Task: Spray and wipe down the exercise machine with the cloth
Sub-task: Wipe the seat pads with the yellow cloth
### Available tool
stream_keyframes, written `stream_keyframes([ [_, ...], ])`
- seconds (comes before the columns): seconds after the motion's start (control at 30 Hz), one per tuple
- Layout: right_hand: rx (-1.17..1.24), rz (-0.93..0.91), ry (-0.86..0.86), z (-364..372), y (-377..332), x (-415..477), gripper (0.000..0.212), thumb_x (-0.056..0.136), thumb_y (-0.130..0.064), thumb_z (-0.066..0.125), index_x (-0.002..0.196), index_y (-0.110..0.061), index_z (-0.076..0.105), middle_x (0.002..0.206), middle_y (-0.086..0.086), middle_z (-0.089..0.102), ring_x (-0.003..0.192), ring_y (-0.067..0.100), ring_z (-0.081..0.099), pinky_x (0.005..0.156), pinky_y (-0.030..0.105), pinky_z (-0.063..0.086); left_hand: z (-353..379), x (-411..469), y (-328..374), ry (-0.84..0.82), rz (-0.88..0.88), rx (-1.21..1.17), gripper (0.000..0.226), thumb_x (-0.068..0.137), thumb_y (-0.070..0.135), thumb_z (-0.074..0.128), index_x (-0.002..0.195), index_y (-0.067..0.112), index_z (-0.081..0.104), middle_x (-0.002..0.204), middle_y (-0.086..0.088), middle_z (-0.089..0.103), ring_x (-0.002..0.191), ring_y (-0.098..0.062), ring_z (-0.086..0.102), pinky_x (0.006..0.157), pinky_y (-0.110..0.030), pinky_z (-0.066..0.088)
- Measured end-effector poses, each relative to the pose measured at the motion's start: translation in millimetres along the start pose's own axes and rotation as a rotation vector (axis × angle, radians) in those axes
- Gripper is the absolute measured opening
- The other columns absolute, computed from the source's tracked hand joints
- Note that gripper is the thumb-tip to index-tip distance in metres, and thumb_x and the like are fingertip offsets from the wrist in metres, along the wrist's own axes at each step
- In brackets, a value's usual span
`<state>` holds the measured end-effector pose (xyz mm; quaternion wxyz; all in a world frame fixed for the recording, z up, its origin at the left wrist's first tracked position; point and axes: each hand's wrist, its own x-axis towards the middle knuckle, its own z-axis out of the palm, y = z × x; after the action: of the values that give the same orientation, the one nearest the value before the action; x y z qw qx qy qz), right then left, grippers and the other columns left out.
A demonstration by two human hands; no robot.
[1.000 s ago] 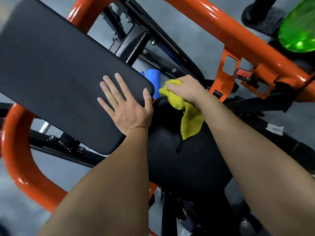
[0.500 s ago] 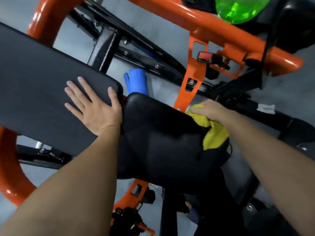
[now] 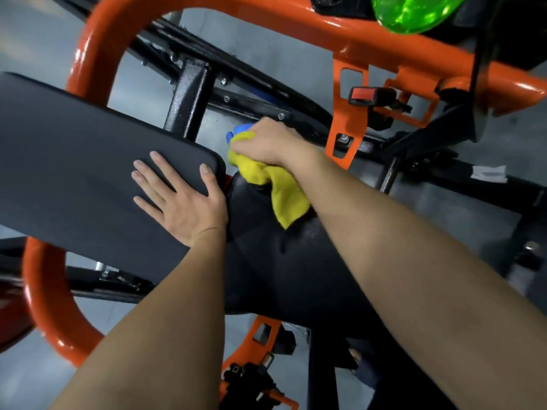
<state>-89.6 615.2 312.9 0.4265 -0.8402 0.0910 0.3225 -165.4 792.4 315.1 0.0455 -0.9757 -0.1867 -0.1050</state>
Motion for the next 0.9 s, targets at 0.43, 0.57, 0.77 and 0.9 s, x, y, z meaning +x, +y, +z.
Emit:
stream_keyframes([
  [0.43, 0.1, 0.404, -0.051, -14, 206, -61, 0.037, 0.091, -0.044, 0.072, 0.082, -0.009, 0.068, 0.107, 0.018, 0.07, 0.096, 0.031, 0.064, 0.082, 0.035, 0.046, -2, 2, -1, -0.028, 0.004, -0.006, 0.079, 0.103, 0.062, 0.028, 0.165, 0.017, 0.009, 0.172, -0.011, 0.006, 0.159, -0.026, 0.004, 0.127, -0.053, 0.003],
  [0.57, 0.13, 0.491, 0.009, -16, 243, -88, 0.038, 0.086, -0.05, 0.075, 0.082, -0.012, 0.071, 0.099, 0.016, 0.072, 0.092, 0.033, 0.067, 0.082, 0.037, 0.051, -3, 2, -3, -0.036, -0.001, -0.008, 0.079, 0.103, 0.063, 0.026, 0.165, 0.018, 0.008, 0.172, -0.011, 0.005, 0.159, -0.026, 0.003, 0.127, -0.053, 0.003],
  [0.77, 0.074, 0.473, 0.058, -11, 253, -98, 0.075, 0.069, -0.077, 0.05, 0.123, -0.028, 0.065, 0.124, 0.006, 0.068, 0.11, 0.031, 0.065, 0.092, 0.039, 0.052, -2, 2, -2, -0.035, 0.02, -0.02, 0.079, 0.104, 0.064, 0.022, 0.165, 0.016, 0.008, 0.172, -0.014, 0.006, 0.159, -0.029, 0.004, 0.127, -0.055, 0.002],
  [0.9, 0.215, 0.518, 0.152, -10, 261, -114, 0.055, 0.092, -0.057, 0.059, 0.126, -0.018, 0.04, 0.126, 0.009, 0.06, 0.113, 0.034, 0.059, 0.087, 0.04, 0.045, -8, 0, 2, -0.074, 0.032, -0.008, 0.079, 0.104, 0.063, 0.017, 0.165, 0.014, 0.005, 0.172, -0.016, 0.003, 0.159, -0.031, 0.002, 0.126, -0.058, 0.001],
])
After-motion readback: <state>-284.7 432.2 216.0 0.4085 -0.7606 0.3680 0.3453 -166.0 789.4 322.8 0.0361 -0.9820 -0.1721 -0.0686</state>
